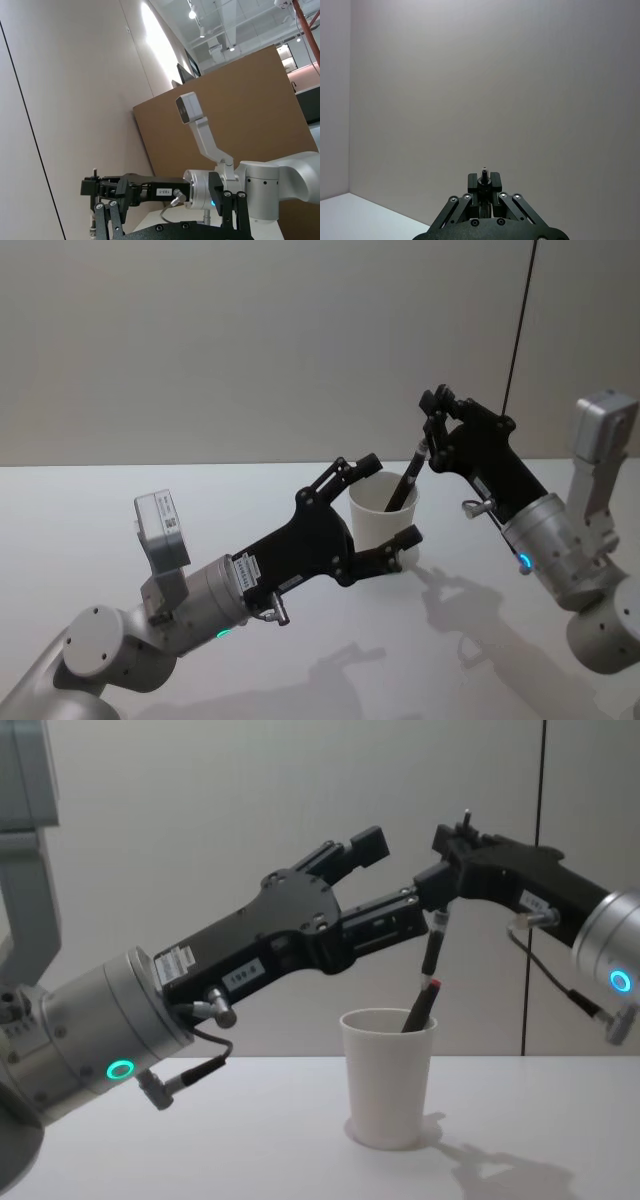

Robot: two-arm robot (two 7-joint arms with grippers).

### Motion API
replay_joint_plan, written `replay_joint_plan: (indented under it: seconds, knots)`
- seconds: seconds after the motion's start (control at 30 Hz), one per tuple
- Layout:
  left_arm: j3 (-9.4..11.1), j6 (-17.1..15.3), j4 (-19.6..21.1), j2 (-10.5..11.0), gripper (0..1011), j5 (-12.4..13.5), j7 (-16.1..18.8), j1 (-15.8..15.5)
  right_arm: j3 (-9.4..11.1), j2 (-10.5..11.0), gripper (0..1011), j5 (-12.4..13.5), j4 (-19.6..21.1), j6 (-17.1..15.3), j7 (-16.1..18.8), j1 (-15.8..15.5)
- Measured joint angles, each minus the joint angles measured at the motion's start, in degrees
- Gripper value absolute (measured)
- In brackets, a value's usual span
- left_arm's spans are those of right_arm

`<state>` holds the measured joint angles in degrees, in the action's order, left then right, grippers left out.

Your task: Place the pen into the pen holder.

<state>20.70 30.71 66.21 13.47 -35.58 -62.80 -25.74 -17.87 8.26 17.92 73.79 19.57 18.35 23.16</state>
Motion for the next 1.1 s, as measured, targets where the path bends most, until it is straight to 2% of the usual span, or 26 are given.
replay_joint_plan:
  seconds: [0.53,0.93,0.97,1.1]
  knots:
    - [0.00,0.00,0.00,0.00,1000,0.00,0.00,0.00,-0.02,-1.87,135,0.12,-6.79,0.26,1.72,3.65]
    - [0.00,0.00,0.00,0.00,1000,0.00,0.00,0.00,-0.01,-2.52,485,0.61,-9.46,0.53,2.64,4.93]
    - [0.00,0.00,0.00,0.00,1000,0.00,0.00,0.00,-0.02,-2.59,542,0.70,-9.70,0.60,2.76,5.04]
    - [0.00,0.00,0.00,0.00,1000,0.00,0.00,0.00,-0.02,-2.70,636,0.90,-10.06,0.79,2.95,5.18]
